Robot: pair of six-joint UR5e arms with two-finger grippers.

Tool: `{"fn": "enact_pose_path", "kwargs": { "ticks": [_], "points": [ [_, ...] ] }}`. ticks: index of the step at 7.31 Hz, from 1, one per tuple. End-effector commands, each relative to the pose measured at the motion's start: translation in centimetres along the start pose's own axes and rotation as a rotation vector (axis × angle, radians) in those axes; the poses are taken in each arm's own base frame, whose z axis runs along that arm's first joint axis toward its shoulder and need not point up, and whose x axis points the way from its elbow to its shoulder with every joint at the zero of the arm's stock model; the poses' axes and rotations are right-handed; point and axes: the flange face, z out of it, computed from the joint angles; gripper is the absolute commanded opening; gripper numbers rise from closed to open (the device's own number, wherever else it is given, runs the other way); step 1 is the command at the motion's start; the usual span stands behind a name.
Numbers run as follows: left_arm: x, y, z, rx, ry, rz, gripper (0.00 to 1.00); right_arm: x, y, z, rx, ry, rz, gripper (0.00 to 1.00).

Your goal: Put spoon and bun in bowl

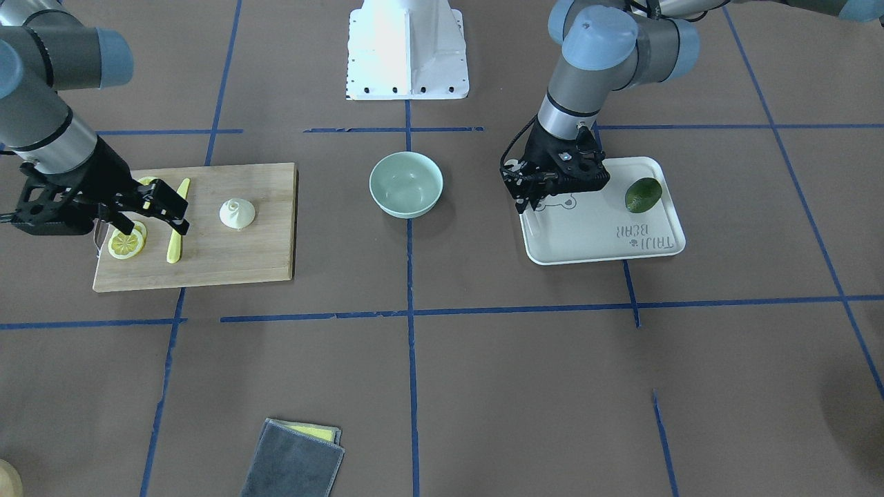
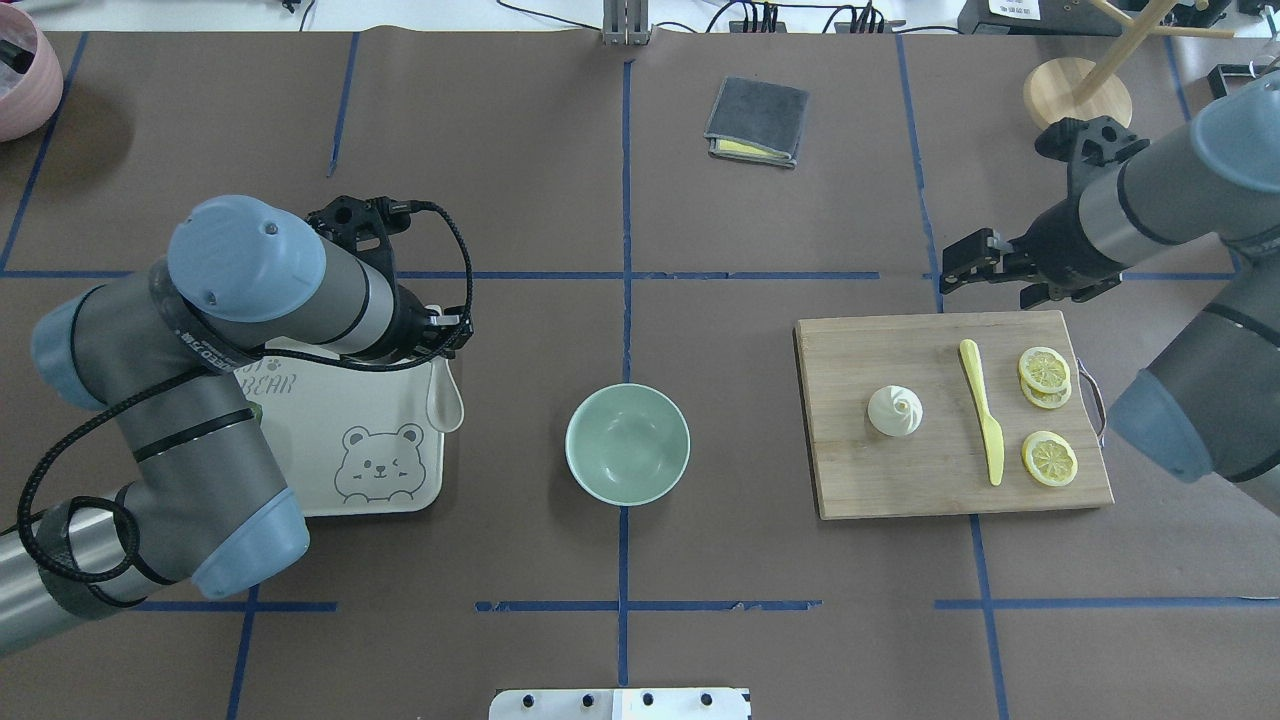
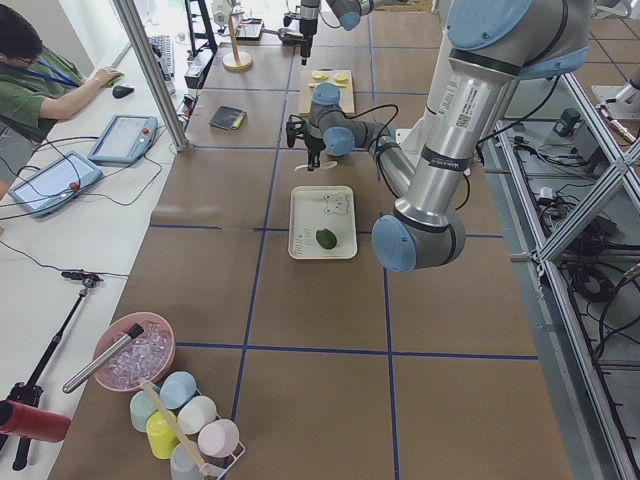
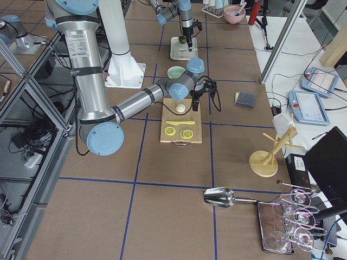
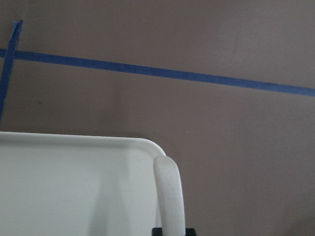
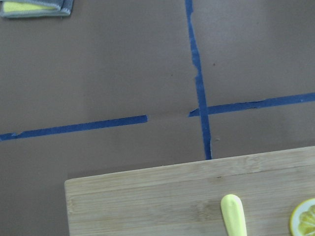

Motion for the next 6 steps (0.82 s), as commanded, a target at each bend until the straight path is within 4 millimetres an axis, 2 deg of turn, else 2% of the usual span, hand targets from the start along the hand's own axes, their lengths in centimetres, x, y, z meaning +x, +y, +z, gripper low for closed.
{"fn": "enact_pose_path", "kwargs": {
  "ticks": [1,3,4,6],
  "points": [
    [2.0,-0.1,1.1,0.003,0.136,-0.142,0.00,-2.7,3.7,3.4,0.027,0.022,-0.018,1.00],
    [3.9,0.6,0.6,-0.015,0.207,-0.224,0.00,-3.5,5.3,4.9,0.040,0.042,-0.037,1.00],
    [6.2,1.9,0.6,-0.040,0.231,-0.243,0.00,-3.8,6.1,5.5,0.045,0.051,-0.050,1.00],
    [7.7,3.5,0.7,-0.065,0.246,-0.254,0.00,-4.3,7.6,6.9,0.037,0.066,-0.073,1.00]
  ]
}}
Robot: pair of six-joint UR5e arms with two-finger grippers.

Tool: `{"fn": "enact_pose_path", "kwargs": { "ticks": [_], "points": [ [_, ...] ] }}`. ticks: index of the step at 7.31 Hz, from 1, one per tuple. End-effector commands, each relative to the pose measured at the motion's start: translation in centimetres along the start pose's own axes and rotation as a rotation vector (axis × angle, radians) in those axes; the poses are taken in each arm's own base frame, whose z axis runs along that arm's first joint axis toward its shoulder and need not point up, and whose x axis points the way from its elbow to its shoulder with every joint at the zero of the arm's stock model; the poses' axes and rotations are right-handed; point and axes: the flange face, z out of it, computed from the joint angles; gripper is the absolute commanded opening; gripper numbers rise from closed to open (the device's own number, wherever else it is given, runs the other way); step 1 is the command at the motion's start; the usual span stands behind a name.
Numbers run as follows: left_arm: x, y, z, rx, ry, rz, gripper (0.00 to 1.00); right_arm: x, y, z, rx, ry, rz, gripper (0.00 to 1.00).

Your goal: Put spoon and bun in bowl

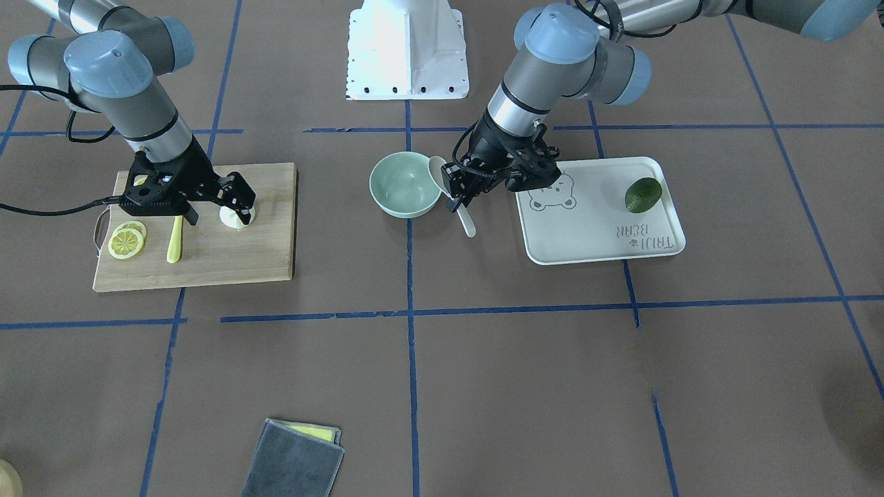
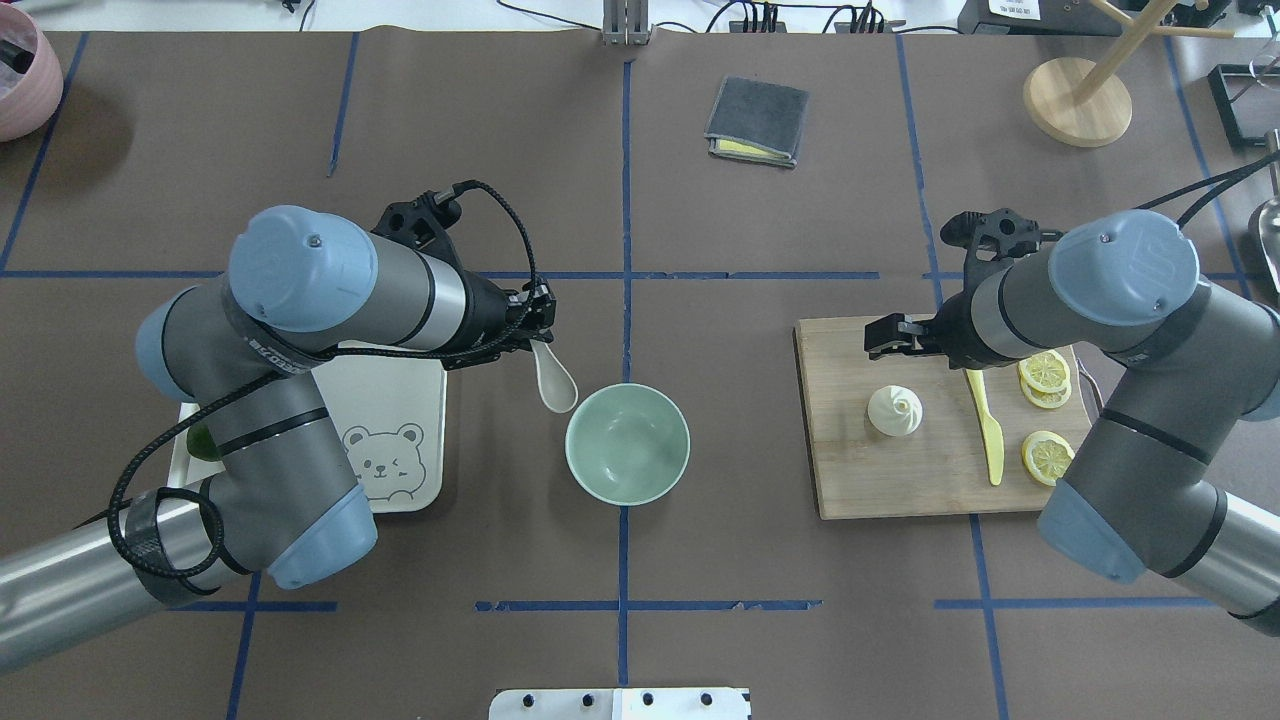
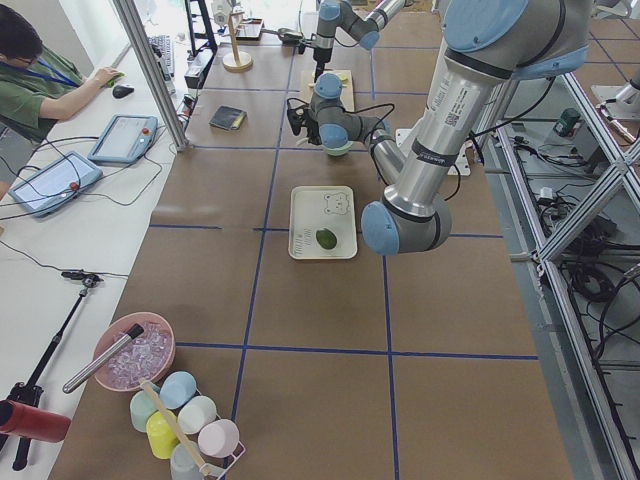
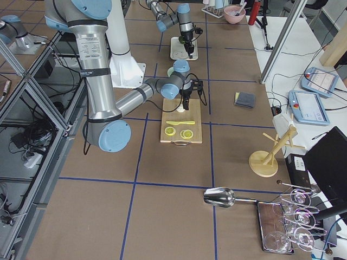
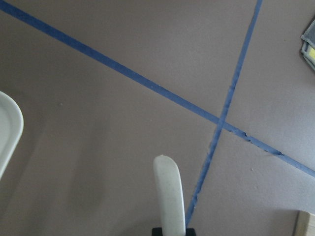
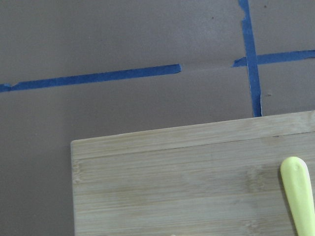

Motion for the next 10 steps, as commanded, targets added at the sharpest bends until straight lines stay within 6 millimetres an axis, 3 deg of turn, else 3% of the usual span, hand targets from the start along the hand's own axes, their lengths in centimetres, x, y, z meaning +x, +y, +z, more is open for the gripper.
{"fn": "enact_pose_path", "kwargs": {
  "ticks": [1,3,5,8,10],
  "points": [
    [0.7,2.2,0.7,-0.030,0.007,-0.004,0.00,-0.3,1.6,1.2,-0.012,0.017,-0.020,1.00],
    [0.7,2.5,1.4,-0.035,-0.002,-0.003,0.00,-0.1,2.6,2.1,-0.038,0.040,-0.025,0.97],
    [0.3,2.4,2.1,-0.038,0.005,-0.001,0.00,-0.1,3.1,2.4,-0.059,0.048,-0.027,0.59],
    [0.2,3.4,2.8,-0.057,0.014,-0.039,0.00,-0.2,3.3,2.3,-0.066,0.059,-0.025,0.11],
    [0.7,4.6,4.7,-0.062,0.020,-0.055,0.00,-0.5,3.4,1.6,-0.065,0.045,-0.030,0.01]
  ]
}}
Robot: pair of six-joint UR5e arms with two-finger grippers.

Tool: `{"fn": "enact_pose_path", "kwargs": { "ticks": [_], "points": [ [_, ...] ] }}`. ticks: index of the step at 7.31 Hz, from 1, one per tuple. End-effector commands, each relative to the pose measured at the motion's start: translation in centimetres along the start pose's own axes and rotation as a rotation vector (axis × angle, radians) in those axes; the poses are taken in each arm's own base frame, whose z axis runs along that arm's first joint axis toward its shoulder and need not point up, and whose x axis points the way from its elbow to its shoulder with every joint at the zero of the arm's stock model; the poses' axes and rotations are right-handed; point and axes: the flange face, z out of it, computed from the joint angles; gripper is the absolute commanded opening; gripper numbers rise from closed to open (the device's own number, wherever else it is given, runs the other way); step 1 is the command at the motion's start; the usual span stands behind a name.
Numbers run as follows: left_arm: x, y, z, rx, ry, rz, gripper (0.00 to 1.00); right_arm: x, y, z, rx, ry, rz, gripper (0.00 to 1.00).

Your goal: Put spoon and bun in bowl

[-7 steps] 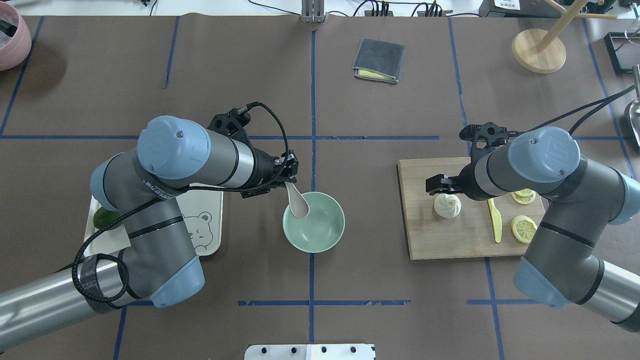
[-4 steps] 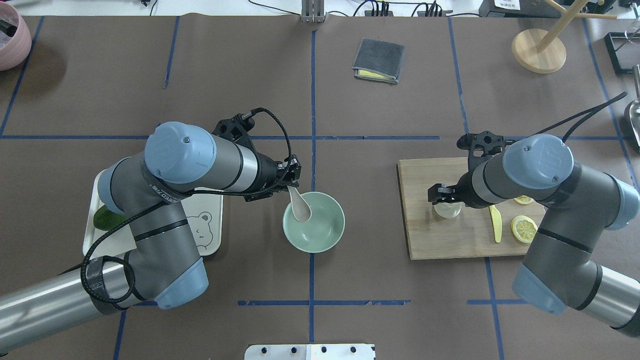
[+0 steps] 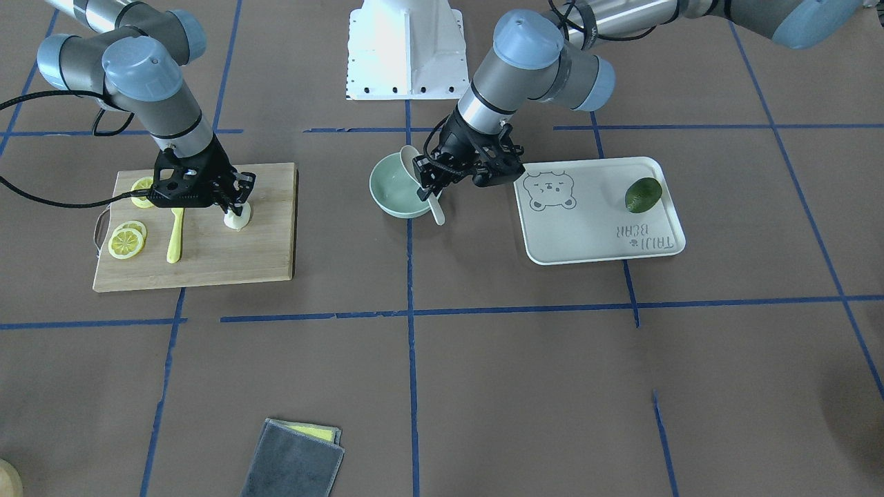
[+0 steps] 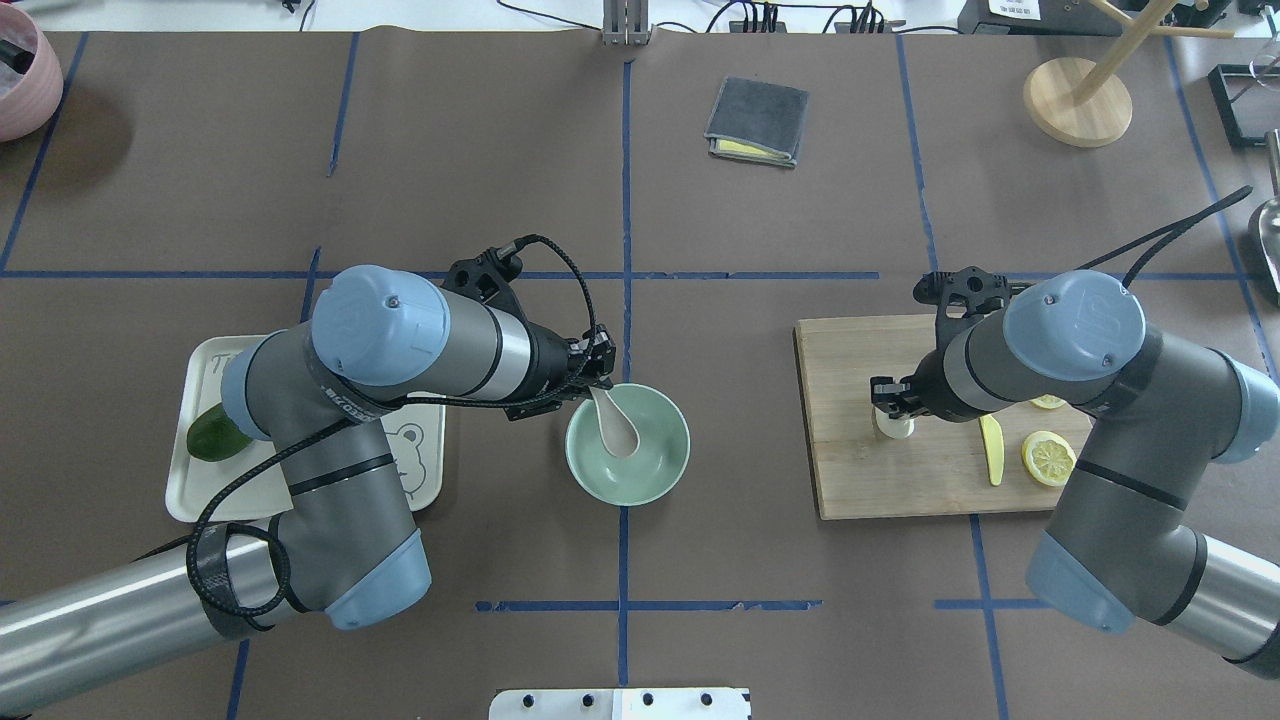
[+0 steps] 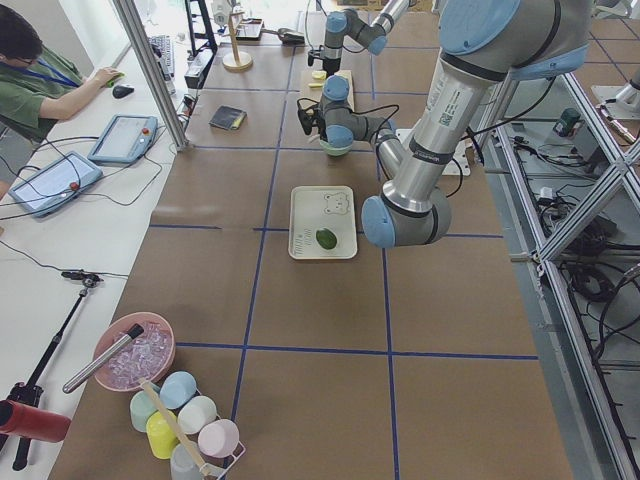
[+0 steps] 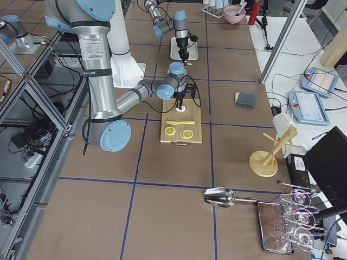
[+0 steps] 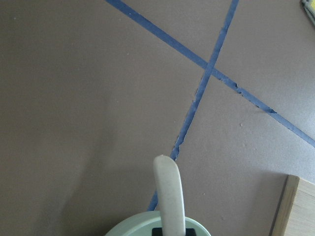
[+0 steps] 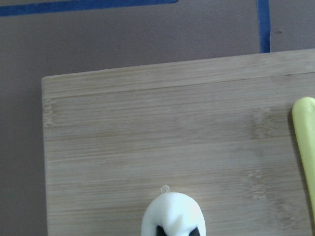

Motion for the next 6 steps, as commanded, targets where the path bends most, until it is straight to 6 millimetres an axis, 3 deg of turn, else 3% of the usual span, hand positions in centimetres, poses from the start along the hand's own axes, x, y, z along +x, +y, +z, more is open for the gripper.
{"fn": "enact_pose_path", "kwargs": {
  "ticks": [1,2,3,4,5,6],
  "points": [
    [0.1,0.8,1.3,0.017,0.005,-0.008,0.00,-0.6,0.2,-1.2,-0.009,-0.029,-0.007,0.01],
    [0.1,0.8,1.3,0.017,0.005,0.003,0.71,-0.6,-0.2,-2.0,-0.010,-0.044,-0.001,0.01],
    [0.0,0.7,0.7,0.019,0.009,0.006,1.00,-0.6,-0.8,-2.5,-0.011,-0.054,0.006,0.01],
    [0.0,0.7,-0.4,0.019,0.021,0.009,1.00,-0.8,-0.9,-3.4,-0.013,-0.073,0.006,0.00],
    [-0.2,-0.3,-2.9,0.034,0.036,0.033,1.00,-1.6,-1.2,-4.8,0.002,-0.100,0.000,0.00],
    [-0.5,-0.7,-4.9,0.051,0.011,0.073,1.00,-3.8,-1.6,-6.2,0.014,-0.142,-0.014,0.00]
  ]
}}
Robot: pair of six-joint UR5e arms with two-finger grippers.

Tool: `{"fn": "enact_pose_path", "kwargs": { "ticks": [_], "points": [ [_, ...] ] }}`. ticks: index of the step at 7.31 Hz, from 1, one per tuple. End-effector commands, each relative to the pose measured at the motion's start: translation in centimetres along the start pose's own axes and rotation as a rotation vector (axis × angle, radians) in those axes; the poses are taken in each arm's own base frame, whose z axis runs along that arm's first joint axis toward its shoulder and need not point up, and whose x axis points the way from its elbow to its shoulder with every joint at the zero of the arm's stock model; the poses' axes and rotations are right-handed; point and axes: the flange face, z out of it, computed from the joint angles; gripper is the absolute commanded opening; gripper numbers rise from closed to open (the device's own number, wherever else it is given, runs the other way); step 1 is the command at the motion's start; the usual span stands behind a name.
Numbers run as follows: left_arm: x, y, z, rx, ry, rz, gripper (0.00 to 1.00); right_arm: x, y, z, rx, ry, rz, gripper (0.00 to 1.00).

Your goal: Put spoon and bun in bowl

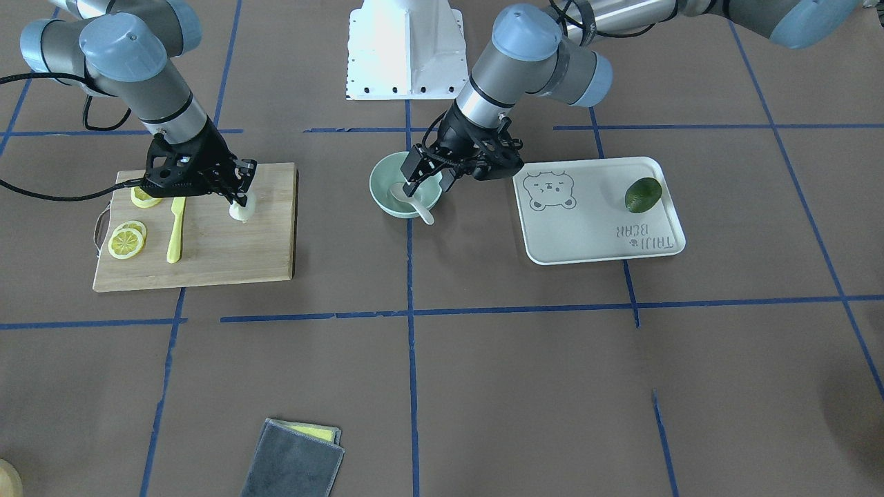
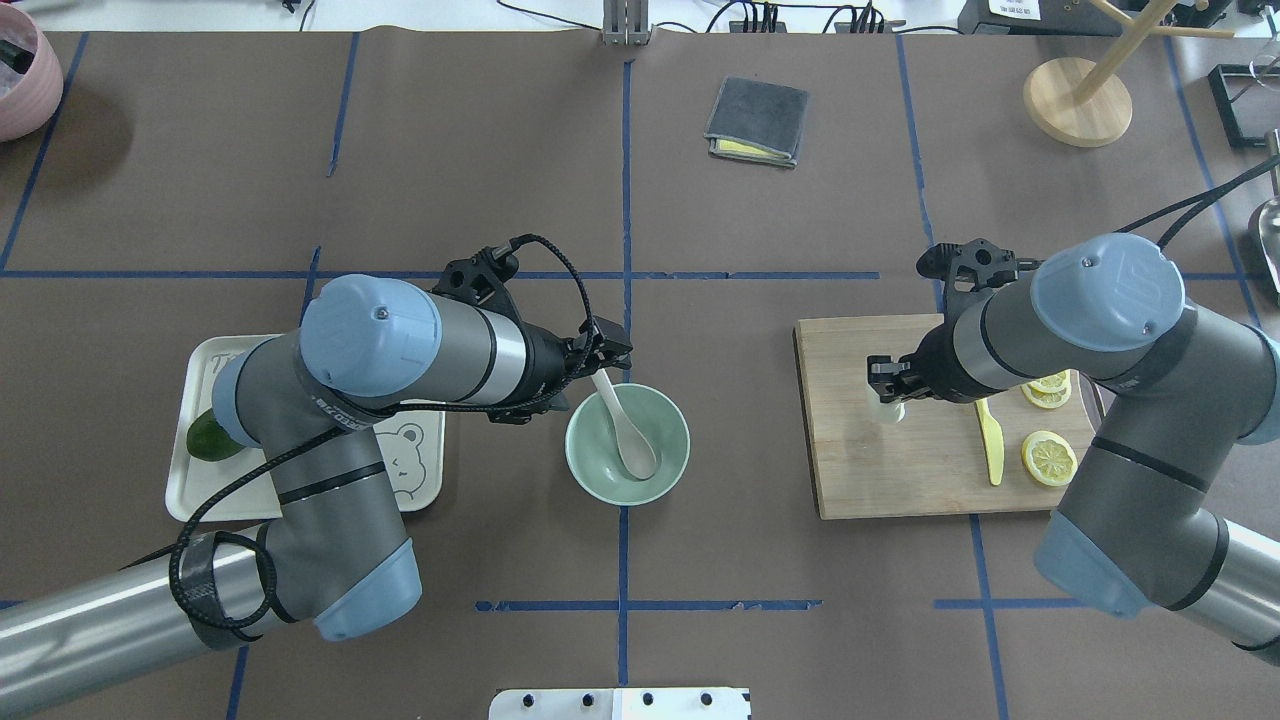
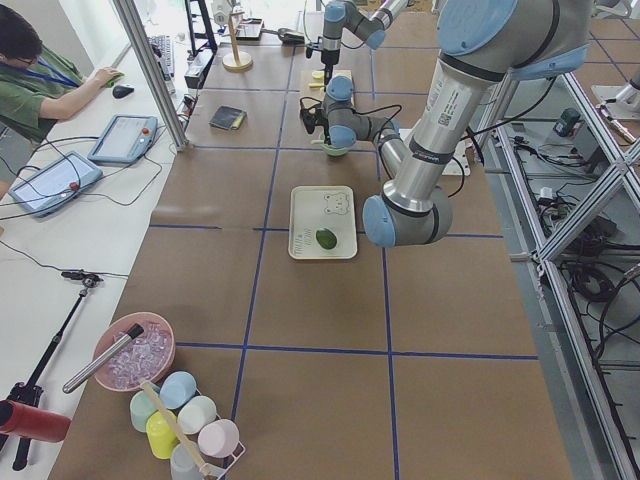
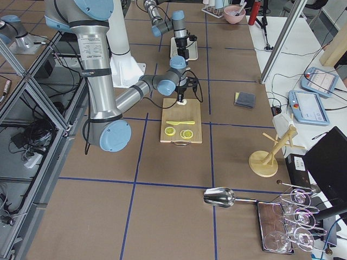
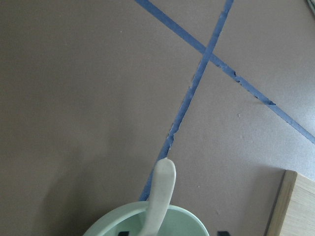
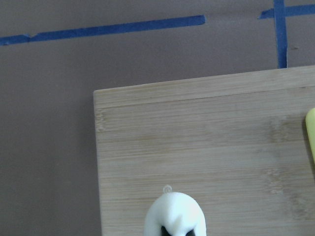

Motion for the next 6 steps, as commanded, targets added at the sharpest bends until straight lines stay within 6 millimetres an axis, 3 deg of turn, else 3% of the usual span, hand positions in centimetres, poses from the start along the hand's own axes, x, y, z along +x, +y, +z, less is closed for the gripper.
{"fn": "enact_pose_path", "kwargs": {
  "ticks": [1,2,3,4,5,6],
  "points": [
    [-0.3,-1.9,-3.9,0.046,-0.070,0.093,1.00,-4.9,-0.9,-2.3,0.025,-0.086,-0.005,0.00],
    [-0.6,-3.5,-5.6,0.076,-0.138,0.196,1.00,-8.6,-0.6,-2.8,0.021,-0.134,0.015,0.00],
    [-1.1,-5.4,-7.8,0.104,-0.182,0.302,1.00,-12.8,0.3,-2.1,0.000,-0.168,0.051,0.00],
    [-3.0,-8.8,-9.5,0.142,-0.248,0.367,1.00,-17.1,2.4,-0.9,-0.003,-0.189,0.078,0.00],
    [-4.6,-12.1,-11.3,0.178,-0.291,0.437,1.00,-20.1,5.2,0.6,0.024,-0.192,0.049,0.00],
    [-7.2,-14.4,-12.4,0.179,-0.338,0.498,1.00,-21.8,7.3,1.3,0.030,-0.198,0.026,0.00]
  ]
}}
